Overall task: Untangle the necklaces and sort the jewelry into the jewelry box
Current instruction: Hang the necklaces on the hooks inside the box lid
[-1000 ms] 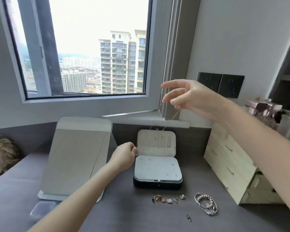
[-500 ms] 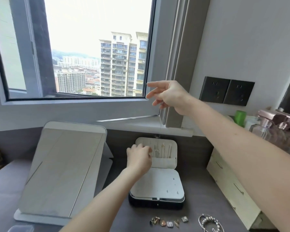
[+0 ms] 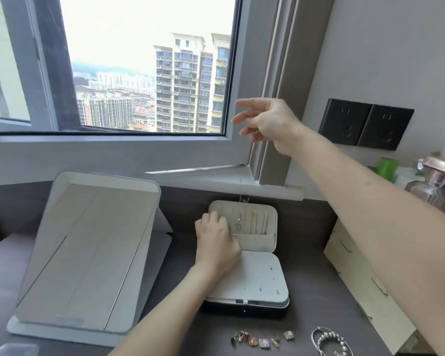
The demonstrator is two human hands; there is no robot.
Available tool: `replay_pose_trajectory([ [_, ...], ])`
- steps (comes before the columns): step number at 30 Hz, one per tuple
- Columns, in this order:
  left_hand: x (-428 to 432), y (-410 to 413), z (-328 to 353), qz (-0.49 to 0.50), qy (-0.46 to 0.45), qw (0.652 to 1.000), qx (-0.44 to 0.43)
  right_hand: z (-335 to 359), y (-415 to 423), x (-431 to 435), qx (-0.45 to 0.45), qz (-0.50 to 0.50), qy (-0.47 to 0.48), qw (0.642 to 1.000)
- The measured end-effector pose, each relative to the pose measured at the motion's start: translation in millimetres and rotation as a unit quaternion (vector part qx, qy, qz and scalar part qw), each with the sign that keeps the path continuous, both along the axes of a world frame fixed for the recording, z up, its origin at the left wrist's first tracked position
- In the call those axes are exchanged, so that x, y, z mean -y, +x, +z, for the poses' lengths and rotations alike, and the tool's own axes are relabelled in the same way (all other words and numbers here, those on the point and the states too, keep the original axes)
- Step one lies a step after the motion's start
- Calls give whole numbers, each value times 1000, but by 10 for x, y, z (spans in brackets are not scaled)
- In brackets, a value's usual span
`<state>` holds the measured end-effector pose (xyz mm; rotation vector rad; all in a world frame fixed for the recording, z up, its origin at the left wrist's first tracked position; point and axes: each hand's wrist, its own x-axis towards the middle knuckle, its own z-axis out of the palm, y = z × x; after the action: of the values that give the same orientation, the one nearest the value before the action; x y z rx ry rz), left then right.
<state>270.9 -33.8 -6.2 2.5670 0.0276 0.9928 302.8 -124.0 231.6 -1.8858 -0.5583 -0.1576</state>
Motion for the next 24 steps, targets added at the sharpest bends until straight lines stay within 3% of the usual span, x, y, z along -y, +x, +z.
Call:
replay_pose_trajectory([
  [3,-12,1,28,-11,-70,996,51,5,6,-13,0,6,12,1000],
  [13,11,-9,6,84,50,995,22,-125,38,-30,-12,10,3,1000],
  [24,5,-23,20,80,5,991,103,-158,70,-42,-22,19,24,999],
])
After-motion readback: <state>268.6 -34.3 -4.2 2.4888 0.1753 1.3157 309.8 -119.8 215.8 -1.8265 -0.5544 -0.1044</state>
